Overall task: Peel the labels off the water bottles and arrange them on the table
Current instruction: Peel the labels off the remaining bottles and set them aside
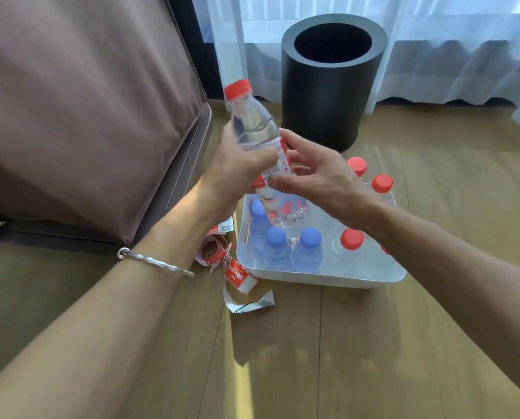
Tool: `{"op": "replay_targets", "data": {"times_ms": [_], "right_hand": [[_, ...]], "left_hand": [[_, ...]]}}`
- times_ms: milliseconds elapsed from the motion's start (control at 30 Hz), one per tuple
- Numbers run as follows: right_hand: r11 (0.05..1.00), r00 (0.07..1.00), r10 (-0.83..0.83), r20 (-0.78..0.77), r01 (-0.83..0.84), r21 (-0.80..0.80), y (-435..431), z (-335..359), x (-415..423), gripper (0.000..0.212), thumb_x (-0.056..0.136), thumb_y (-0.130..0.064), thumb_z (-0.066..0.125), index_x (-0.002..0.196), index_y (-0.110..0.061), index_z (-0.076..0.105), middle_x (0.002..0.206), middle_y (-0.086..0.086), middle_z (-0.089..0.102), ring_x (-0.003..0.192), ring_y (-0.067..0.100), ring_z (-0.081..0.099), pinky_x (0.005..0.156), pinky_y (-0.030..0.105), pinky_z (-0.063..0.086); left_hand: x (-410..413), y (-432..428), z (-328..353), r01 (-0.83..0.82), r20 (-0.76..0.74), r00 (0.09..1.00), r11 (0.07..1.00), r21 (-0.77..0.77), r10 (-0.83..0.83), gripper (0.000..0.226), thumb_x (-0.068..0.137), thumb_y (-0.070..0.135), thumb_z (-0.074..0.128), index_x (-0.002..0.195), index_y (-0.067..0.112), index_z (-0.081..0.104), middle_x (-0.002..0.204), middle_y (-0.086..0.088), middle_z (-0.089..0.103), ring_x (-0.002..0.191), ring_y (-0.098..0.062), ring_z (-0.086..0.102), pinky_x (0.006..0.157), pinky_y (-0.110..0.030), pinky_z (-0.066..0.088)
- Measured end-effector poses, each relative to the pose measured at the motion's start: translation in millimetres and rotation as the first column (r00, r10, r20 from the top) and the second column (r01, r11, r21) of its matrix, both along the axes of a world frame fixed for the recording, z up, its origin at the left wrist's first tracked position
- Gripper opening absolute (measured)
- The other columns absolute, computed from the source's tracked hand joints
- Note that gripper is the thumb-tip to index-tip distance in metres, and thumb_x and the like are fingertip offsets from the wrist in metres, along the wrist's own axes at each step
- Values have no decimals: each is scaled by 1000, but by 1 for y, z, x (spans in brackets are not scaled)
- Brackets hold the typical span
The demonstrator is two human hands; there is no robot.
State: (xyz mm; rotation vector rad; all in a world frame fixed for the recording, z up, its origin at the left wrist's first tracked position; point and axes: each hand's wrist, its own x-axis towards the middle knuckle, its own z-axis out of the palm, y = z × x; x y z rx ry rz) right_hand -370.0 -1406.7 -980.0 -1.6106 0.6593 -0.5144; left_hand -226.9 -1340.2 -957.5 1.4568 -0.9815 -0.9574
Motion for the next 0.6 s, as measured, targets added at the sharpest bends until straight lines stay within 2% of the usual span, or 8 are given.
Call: {"op": "replay_targets", "data": {"times_ms": [67, 167, 233, 300, 400, 500, 567, 600], "right_hand": [[999, 1000, -22, 19, 23, -39, 2, 1, 3, 74, 85, -14, 75, 149, -18, 39, 119, 9, 67, 106, 17, 68, 91, 33, 57], [988, 992, -122, 36, 124, -89, 7, 0, 7, 73, 77, -18, 83, 139, -18, 46, 110, 4, 68, 95, 12, 70, 82, 23, 58], [977, 982, -181, 43, 185, -108, 8, -3, 6, 74, 73, -20, 86, 135, -19, 46, 108, 1, 67, 91, 10, 69, 79, 22, 57], [965, 978, -205, 29, 207, -163, 8, -5, 4, 81, 72, -22, 87, 140, -16, 43, 110, 1, 65, 92, 10, 67, 79, 20, 57], [947, 978, -208, 20, 206, -245, 7, -8, 2, 85, 74, -23, 85, 145, -15, 40, 111, 0, 62, 93, 8, 64, 77, 14, 54], [950, 986, -163, -26, 150, -274, 5, -9, 2, 83, 81, -27, 80, 150, -19, 34, 122, 5, 61, 104, 13, 62, 89, 25, 56], [963, 990, -133, -51, 116, -244, 2, -9, 0, 85, 85, -27, 76, 154, -23, 27, 127, 6, 58, 111, 16, 61, 94, 33, 56], [973, 993, -114, -40, 104, -205, 2, -8, -1, 83, 88, -25, 74, 155, -24, 24, 126, 6, 59, 111, 16, 62, 95, 33, 56]], "left_hand": [[-6, -3, -2, -113, 16, 993, 994, -13, 113, 65, 66, 12, 62, 128, 3, 46, 106, -19, 63, 99, -36, 68, 73, -40, 60], [-9, -5, -3, -221, 122, 968, 975, -19, 221, 83, 56, 28, 67, 134, 10, 45, 108, -9, 67, 101, -25, 69, 85, -50, 58], [-5, -9, -1, -180, 228, 959, 983, 37, 167, 86, 55, 34, 67, 136, 14, 46, 108, -4, 68, 100, -20, 69, 86, -50, 58], [-2, -12, 3, -104, 345, 937, 987, 125, 55, 84, 55, 40, 67, 135, 21, 47, 108, 3, 69, 98, -16, 69, 86, -47, 58], [-2, -11, 7, -37, 416, 908, 982, 184, -44, 102, 53, 46, 66, 147, 22, 35, 116, 6, 67, 102, -11, 68, 90, -42, 57], [-1, -8, 6, -5, 393, 917, 985, 172, -64, 114, 51, 47, 62, 155, 22, 23, 122, 3, 67, 105, -12, 68, 90, -43, 57], [-1, -5, 6, 8, 371, 927, 991, 136, -58, 107, 53, 44, 62, 153, 25, 27, 118, 2, 70, 103, -14, 70, 88, -47, 57], [-1, -4, 7, 13, 364, 930, 994, 113, -54, 103, 55, 43, 62, 151, 26, 31, 113, 2, 71, 100, -16, 71, 87, -49, 58]]}}
